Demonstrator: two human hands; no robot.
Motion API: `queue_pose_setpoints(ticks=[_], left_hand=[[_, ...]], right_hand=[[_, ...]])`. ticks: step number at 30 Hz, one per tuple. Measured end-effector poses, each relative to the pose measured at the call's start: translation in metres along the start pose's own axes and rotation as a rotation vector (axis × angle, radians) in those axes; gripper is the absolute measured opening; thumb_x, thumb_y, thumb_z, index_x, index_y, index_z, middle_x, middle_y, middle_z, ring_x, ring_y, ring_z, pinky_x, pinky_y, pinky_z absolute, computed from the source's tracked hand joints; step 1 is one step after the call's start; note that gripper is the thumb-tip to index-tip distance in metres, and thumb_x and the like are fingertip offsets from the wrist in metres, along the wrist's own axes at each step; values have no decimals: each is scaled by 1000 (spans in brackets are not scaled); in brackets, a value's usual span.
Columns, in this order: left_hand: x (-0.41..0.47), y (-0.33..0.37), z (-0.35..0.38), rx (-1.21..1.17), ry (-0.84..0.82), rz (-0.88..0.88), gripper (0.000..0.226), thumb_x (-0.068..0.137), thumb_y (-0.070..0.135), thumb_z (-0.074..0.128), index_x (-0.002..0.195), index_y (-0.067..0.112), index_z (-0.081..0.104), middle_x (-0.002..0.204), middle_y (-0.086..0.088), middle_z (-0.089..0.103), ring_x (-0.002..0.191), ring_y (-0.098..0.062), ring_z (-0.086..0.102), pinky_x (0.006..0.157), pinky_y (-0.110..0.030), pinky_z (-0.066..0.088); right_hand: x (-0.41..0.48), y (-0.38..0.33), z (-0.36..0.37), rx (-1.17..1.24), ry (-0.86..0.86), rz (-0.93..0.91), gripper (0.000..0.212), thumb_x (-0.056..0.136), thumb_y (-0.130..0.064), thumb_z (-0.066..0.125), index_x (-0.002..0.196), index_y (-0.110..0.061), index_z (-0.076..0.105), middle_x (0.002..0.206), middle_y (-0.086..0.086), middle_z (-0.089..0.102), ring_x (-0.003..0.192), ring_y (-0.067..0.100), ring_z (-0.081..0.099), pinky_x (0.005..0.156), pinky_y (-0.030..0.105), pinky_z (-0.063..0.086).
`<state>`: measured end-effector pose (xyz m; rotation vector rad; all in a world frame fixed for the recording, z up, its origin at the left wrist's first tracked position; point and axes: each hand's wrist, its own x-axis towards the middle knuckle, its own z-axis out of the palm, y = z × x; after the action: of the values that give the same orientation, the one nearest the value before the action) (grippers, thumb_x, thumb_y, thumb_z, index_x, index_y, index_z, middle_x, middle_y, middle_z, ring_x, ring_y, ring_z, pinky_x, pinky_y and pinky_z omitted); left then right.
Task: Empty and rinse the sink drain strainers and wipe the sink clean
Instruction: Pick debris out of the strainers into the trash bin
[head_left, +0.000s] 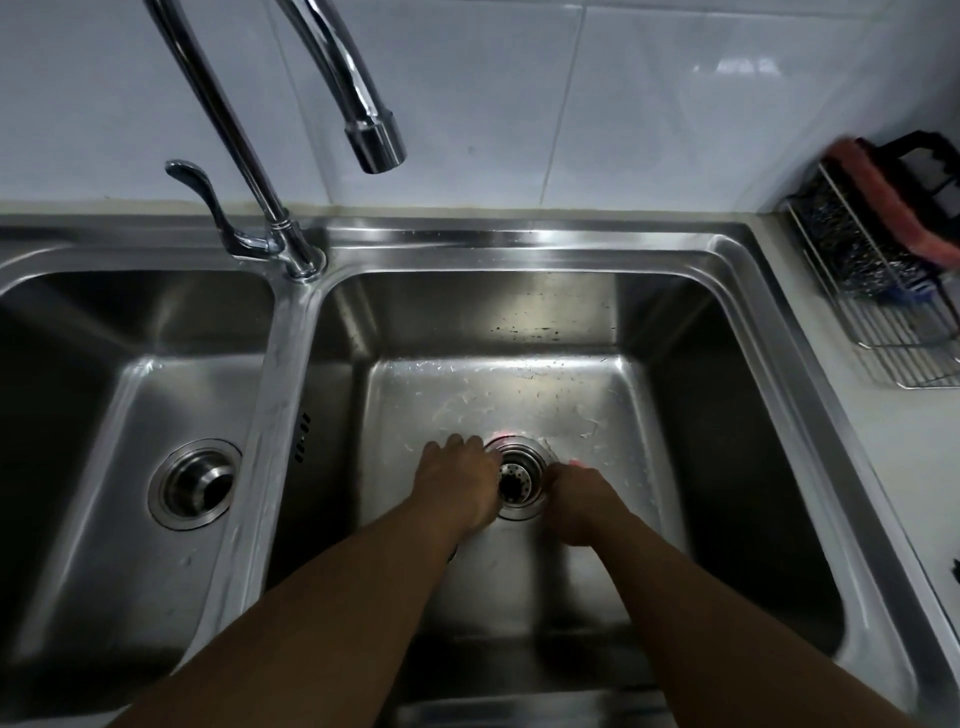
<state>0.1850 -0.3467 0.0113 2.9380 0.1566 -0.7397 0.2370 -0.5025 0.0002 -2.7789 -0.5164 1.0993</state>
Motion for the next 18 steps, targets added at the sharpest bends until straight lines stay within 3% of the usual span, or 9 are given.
queue_pose_setpoints(ticks=[4, 10, 13, 18], left_hand=[[13, 13, 17, 18, -29, 33, 44, 88, 34, 59, 131, 28, 56, 136, -6, 49, 127, -29, 39, 105, -48, 27], [25, 20, 30, 116, -123, -8, 49, 86, 31, 57, 134, 27, 57, 145, -9, 39, 133, -32, 29, 110, -54, 17], [26, 21, 32, 158, -155, -20, 47, 81, 28, 61, 128, 26, 63, 146, -8, 37, 134, -32, 27, 110, -57, 14], [25, 19, 31, 174, -119, -8, 42, 84, 32, 61, 126, 28, 65, 143, -7, 40, 133, -30, 28, 111, -57, 14]], right_hand=[[8, 6, 4, 38, -58, -39, 54, 86, -17, 60, 139, -25, 53, 138, 7, 56, 137, 27, 43, 109, 35, 44], [13, 7, 4, -40, -48, -45, 56, 86, -26, 64, 139, -35, 51, 139, 10, 47, 123, 28, 56, 104, 39, 49], [16, 5, 5, -133, -30, -85, 51, 91, -22, 59, 141, -32, 52, 139, 7, 53, 133, 26, 47, 104, 40, 46], [16, -2, 6, -252, -6, -89, 40, 96, -16, 50, 135, -24, 58, 134, 4, 58, 131, 27, 46, 98, 42, 47]])
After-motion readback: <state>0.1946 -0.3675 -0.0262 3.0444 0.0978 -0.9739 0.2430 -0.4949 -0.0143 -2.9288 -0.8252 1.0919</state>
